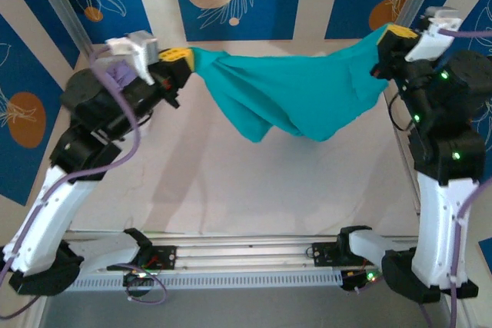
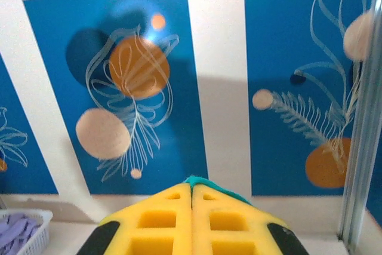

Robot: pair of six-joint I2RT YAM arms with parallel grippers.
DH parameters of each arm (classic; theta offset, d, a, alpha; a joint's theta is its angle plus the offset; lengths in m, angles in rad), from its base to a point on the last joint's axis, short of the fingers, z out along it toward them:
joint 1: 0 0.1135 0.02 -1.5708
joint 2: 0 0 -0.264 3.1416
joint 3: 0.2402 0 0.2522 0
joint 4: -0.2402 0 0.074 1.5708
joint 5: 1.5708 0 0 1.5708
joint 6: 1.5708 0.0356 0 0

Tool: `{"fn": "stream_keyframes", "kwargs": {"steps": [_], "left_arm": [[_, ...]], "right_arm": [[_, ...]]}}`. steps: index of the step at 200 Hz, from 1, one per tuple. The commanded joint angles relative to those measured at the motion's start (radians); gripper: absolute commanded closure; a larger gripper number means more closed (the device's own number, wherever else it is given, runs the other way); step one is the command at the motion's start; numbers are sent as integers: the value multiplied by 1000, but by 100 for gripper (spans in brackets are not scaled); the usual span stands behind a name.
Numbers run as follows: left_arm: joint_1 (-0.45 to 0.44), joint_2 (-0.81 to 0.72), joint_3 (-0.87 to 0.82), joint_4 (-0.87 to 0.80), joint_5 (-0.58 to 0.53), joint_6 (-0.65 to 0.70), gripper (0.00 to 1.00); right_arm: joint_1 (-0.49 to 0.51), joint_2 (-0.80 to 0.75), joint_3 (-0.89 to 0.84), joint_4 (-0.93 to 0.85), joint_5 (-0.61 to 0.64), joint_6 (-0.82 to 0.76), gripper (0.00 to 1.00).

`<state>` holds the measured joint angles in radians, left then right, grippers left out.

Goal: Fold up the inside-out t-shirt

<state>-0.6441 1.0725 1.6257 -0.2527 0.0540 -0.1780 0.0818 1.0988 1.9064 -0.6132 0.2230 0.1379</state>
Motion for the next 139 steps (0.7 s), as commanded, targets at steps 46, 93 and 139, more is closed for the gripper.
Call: {"fn": "stream_keyframes", "kwargs": {"steps": [46, 93, 139], "left_arm": [[11, 121, -135, 63, -272, -5, 100], [110, 323, -303, 71, -277, -147, 100], [170, 490, -491, 107, -161, -239, 100]], "right_arm": [[2, 265, 42, 147, -48, -84, 100], [162, 868, 446, 108, -141, -73, 100], [241, 1366, 1016, -265, -206, -69, 64]]}}
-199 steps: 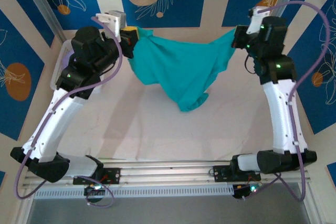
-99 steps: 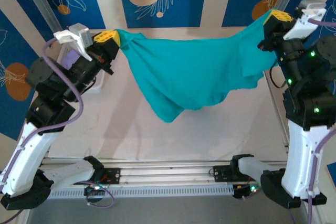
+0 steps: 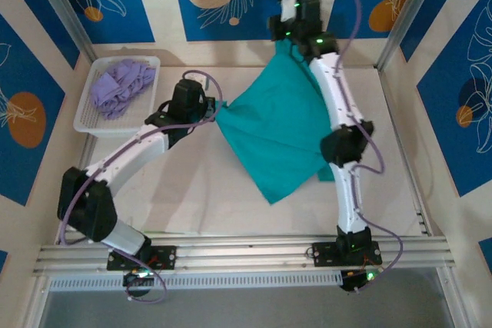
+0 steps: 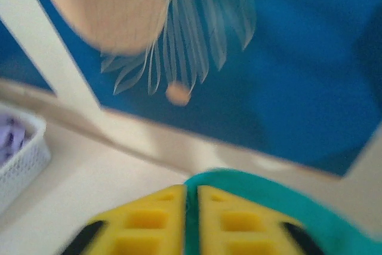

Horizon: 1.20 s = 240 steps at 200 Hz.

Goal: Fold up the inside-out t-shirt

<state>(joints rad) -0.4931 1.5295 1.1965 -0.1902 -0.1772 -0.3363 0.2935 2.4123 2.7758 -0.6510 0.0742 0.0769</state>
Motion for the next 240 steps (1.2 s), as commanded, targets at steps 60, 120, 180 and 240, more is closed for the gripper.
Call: {"fn": "stream_keyframes", "kwargs": {"steps": [60, 120, 180, 240], "left_arm": [[70, 62, -232, 142, 141, -133, 98], [85, -1, -301, 169, 160, -142, 94], [93, -13, -309, 162, 166, -141, 94], [102, -133, -450, 139, 162, -142, 85]], "right_arm": [[117, -540, -1037, 63, -16, 95, 47], [303, -864, -1783, 49, 88, 412, 38], [386, -707, -1807, 22, 190, 466, 43], [336, -899, -1838, -70, 196, 415, 100]]}}
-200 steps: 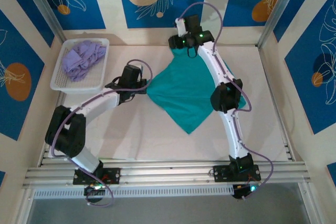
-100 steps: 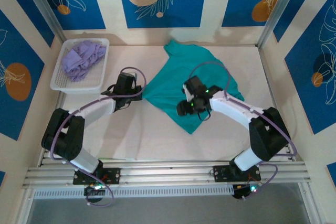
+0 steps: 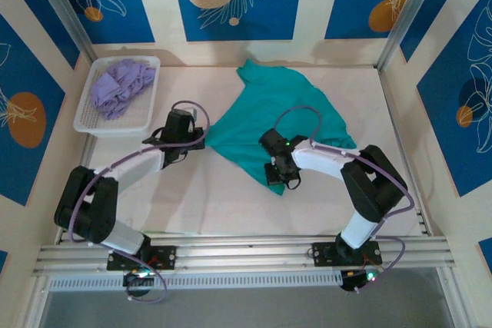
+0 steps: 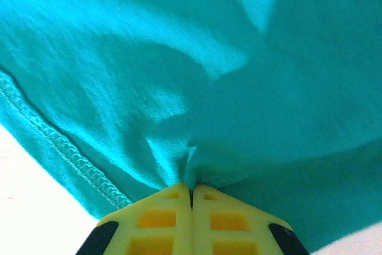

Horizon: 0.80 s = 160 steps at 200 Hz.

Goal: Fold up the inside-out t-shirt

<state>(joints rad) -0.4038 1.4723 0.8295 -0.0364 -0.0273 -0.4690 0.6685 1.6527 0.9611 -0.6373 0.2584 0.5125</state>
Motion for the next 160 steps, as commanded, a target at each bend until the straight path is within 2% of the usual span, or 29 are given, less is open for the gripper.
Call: {"fn": "stream_keyframes", "kwargs": {"steps": [1, 30, 65, 96, 128, 143, 160], "left_arm": [[13, -79, -86, -15, 15, -9, 84], [11, -156, -184, -49, 133, -19, 59], [4, -229, -189, -73, 181, 91, 42], [-47, -101, -65, -185, 158, 181, 39], [-115, 7, 17, -230, 30, 233, 39], [-113, 53, 47, -234, -62, 249, 42], [-112, 112, 90, -239, -100, 269, 48]], "right_arm": [[-41, -146, -25, -84, 10, -21, 100], [-161, -326, -42, -117, -85, -63, 100], [-289, -390, -49, -81, -212, -109, 100], [-344, -395, -32, -76, -222, -139, 100], [-368, -403, -38, -59, -242, -144, 100], [-369, -401, -42, -51, -255, -144, 100], [-370, -400, -47, -48, -255, -148, 100]]}}
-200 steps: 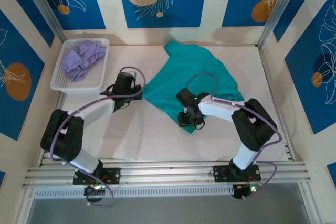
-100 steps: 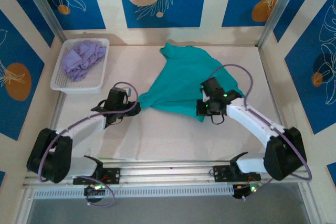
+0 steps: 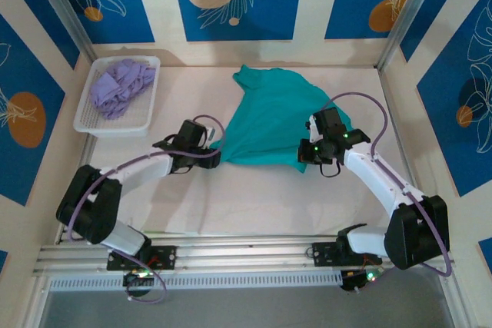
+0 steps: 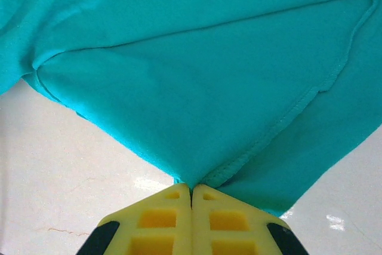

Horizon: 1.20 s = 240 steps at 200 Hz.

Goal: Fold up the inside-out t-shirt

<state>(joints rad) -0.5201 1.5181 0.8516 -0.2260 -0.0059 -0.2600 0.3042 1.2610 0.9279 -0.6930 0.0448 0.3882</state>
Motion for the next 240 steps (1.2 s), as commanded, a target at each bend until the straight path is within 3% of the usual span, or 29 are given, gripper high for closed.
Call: {"fn": "stream_keyframes", "kwargs": {"steps": [1, 51, 76, 99, 130, 172, 200, 240], "left_arm": [[5, 69, 69, -49, -122, 61, 49], [12, 186, 142, -39, -117, 69, 77], [34, 173, 149, -19, -103, 59, 100], [68, 62, 124, 13, -59, -1, 100], [122, -273, 80, 131, 61, -225, 100], [123, -623, 137, 262, 10, -485, 100], [115, -685, 253, 197, -7, -475, 100], [115, -590, 340, 76, -112, -371, 100]], "right_arm": [[-6, -9, -14, 7, -42, -24, 100], [-18, -33, -30, 9, -39, -29, 100], [-28, -44, -28, 6, -24, -36, 100], [-68, -89, 20, 11, 2, -42, 100], [-139, -215, 209, 42, 35, -56, 100], [-183, -320, 497, 88, 20, -77, 100], [-181, -347, 605, 123, -42, -63, 100], [-177, -288, 617, 154, -79, -64, 100]]}}
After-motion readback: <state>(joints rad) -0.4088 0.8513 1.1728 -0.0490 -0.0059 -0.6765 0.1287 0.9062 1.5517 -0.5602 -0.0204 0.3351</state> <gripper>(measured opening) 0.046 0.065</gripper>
